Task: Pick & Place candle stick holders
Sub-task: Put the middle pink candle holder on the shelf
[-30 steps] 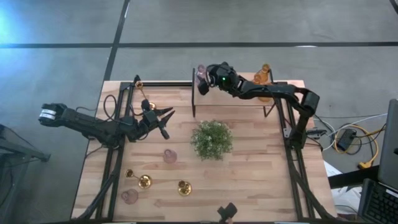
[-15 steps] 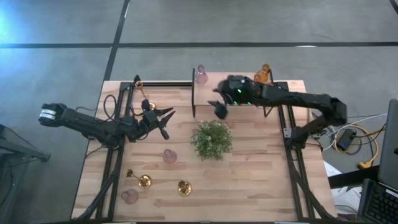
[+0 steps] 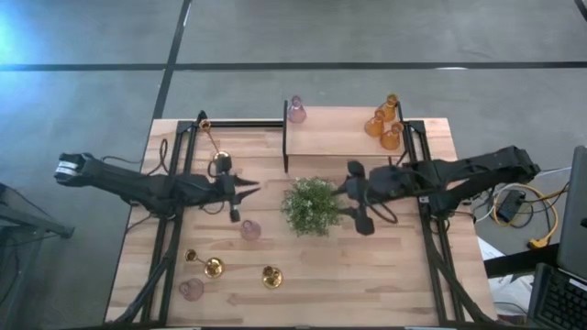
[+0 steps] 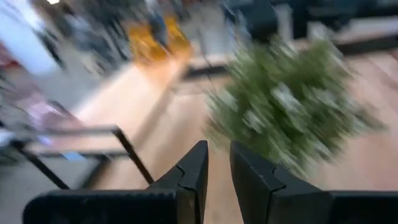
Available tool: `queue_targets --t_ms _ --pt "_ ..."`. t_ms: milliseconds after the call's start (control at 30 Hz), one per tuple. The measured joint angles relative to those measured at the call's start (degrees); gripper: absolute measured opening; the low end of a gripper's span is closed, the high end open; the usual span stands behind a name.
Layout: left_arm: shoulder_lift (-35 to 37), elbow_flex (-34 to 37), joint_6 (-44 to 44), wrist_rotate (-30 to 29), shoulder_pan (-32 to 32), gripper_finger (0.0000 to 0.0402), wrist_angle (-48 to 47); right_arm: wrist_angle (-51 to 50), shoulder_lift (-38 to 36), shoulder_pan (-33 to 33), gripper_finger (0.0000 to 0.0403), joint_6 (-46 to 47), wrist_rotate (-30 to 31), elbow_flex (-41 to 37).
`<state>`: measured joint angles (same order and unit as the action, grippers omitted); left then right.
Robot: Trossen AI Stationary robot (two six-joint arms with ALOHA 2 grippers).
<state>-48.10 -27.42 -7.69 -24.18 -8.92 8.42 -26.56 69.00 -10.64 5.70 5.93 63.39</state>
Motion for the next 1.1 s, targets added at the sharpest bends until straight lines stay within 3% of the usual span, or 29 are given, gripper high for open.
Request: queue_targets --t_ms 200,433,733,1100 --pt "-0.88 -13.41 14.11 7.17 -0.73 0.0071 -29.68 1.99 0.5 -1.53 0.021 2.64 0.17 -3.69" --pt "-8.54 -26.26 21.45 13.89 -0.8 0.0071 -50.1 2.84 0.36 -1.37 0.021 3.36 3.1 -5.96" --pt "-20.22 -29.21 21.11 19.87 -0.78 0.0071 -55.09 2.87 0.08 -1.35 0.021 3.17 3.18 -4.79" --pt "-27.35 -28.63 21.84 25.19 -0.76 0.0071 -56.49 2.79 -0.03 -1.35 0.021 2.9 3.13 -4.21"
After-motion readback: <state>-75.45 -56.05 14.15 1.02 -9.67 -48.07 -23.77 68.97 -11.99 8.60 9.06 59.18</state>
